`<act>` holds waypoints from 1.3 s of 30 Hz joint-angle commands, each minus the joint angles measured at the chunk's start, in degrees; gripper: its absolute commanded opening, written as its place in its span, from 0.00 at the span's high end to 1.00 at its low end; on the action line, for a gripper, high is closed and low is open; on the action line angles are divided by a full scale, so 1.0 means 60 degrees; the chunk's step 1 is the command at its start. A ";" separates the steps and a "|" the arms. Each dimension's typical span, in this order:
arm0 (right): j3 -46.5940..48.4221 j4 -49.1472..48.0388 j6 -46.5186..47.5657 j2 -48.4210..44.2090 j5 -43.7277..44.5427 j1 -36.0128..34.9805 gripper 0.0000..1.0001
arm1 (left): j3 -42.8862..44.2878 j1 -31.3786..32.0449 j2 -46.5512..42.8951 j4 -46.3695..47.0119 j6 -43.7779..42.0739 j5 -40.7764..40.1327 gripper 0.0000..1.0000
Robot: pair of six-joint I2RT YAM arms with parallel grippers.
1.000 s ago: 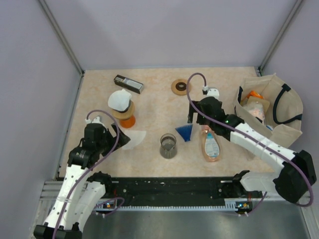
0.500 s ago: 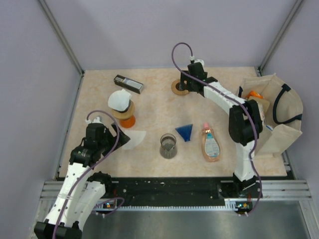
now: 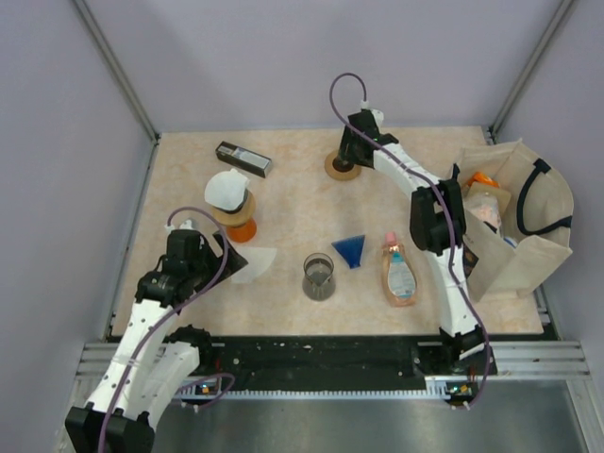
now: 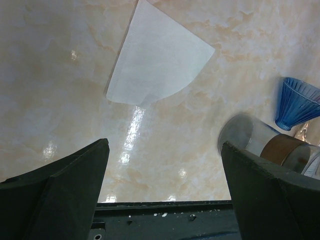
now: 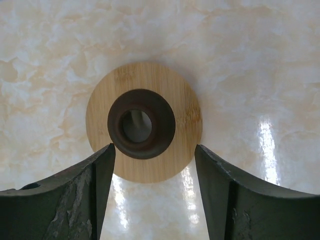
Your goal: Place the coffee filter in the dripper
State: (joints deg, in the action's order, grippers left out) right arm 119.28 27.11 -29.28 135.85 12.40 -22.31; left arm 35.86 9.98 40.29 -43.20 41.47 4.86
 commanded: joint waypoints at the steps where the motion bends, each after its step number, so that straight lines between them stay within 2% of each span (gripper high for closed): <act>1: 0.1007 0.0095 -0.0775 0.0546 0.0583 0.0114 0.37 | 0.0439 0.0036 0.0052 0.0331 -0.0159 -0.0107 0.01; 7: 0.1344 0.0271 -0.0804 0.0912 0.0526 0.0114 0.47 | 0.0659 0.0022 0.0052 0.0096 -0.0276 -0.0415 0.01; 20: 0.2164 0.1061 -0.0921 0.1703 0.0657 0.0114 0.56 | 0.0953 0.0022 0.0111 -0.0153 -0.0540 -0.0605 0.01; 22: 0.2297 0.1208 -0.0877 0.1748 0.0686 0.0099 0.61 | 0.0982 0.0021 0.0096 -0.0168 -0.0569 -0.0664 0.01; 25: 0.2370 0.1369 -0.0702 0.1777 0.0745 0.0085 0.76 | 0.0997 0.0022 0.0096 -0.0183 -0.0628 -0.0693 0.01; 29: 0.2546 0.1663 -0.0526 0.1850 0.0818 0.0070 0.80 | 0.1011 0.0022 0.0111 -0.0212 -0.0657 -0.0693 0.01; 33: 0.2765 0.1721 -0.0307 0.1981 0.0702 0.0026 0.94 | 0.1055 0.0022 0.0125 -0.0256 -0.0716 -0.0708 0.01; 39: 0.3073 0.1868 -0.0291 0.2158 0.0467 0.0026 0.98 | 0.1084 0.0022 0.0067 -0.0329 -0.0731 -0.0708 0.01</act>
State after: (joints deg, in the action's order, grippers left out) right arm 135.13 36.25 -32.10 146.89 14.90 -22.33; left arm 39.97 9.98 40.77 -45.12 37.78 1.56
